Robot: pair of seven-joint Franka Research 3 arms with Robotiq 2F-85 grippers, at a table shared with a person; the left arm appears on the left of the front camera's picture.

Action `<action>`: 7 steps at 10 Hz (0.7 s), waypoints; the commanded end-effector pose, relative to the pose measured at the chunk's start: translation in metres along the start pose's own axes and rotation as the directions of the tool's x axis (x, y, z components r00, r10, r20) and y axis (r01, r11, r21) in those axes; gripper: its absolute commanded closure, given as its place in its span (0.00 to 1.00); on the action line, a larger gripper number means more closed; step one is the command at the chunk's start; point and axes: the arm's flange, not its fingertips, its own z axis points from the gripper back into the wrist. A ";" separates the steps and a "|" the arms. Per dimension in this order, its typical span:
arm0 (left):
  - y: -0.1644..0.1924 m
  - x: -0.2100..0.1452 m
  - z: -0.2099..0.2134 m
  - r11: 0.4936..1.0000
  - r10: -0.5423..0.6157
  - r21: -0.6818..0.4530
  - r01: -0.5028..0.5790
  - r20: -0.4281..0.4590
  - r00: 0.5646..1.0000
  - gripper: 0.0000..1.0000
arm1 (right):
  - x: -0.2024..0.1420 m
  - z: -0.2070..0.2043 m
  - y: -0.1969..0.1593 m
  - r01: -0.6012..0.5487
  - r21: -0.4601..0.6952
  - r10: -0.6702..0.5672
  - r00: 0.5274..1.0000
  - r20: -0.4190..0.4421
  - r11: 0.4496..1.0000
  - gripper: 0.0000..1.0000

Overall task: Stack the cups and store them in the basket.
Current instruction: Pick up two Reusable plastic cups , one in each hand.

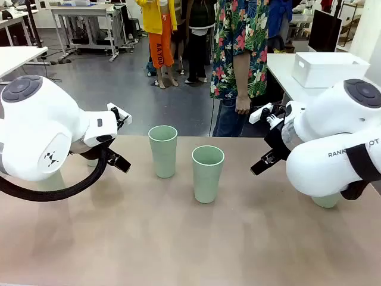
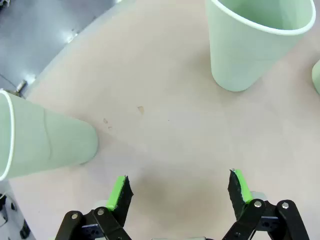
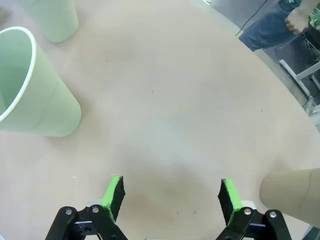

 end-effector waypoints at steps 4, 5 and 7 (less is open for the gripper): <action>0.000 0.000 0.000 1.000 0.000 0.000 0.000 0.000 1.000 0.00 | 0.000 0.000 0.000 0.000 0.000 0.000 1.000 0.000 1.000 0.00; 0.000 0.000 0.000 1.000 0.000 0.000 0.000 0.000 1.000 0.00 | 0.000 0.000 0.000 0.000 0.000 0.000 1.000 0.000 1.000 0.00; 0.000 0.000 0.000 1.000 0.000 0.000 0.000 0.000 1.000 0.00 | 0.000 0.000 0.000 0.000 0.000 0.000 1.000 0.000 1.000 0.00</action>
